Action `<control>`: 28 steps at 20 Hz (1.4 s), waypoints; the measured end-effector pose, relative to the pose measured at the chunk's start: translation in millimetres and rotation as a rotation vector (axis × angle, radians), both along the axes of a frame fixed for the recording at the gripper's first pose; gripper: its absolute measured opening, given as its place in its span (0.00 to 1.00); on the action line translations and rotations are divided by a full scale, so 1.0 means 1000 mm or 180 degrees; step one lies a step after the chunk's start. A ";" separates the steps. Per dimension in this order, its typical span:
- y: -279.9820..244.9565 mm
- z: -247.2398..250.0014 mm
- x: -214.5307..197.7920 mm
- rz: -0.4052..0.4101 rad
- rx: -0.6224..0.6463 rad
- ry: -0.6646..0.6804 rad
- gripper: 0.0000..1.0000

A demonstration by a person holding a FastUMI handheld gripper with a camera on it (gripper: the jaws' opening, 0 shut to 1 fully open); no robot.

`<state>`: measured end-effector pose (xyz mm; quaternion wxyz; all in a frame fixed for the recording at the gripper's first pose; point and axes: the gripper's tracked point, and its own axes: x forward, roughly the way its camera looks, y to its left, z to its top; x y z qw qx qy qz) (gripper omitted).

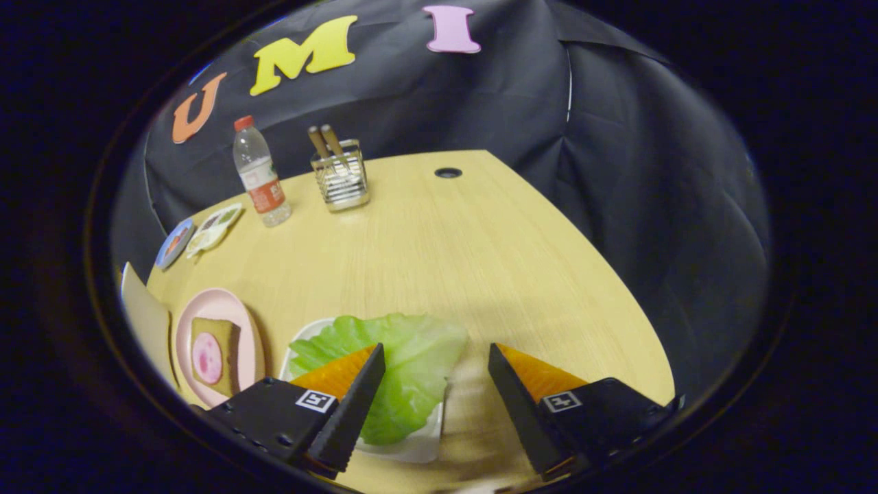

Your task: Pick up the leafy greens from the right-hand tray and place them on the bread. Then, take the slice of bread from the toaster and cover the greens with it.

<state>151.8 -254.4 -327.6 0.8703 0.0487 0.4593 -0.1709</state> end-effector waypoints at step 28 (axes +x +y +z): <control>0.017 0.068 -0.021 0.0077 -0.0191 -0.0408 0.00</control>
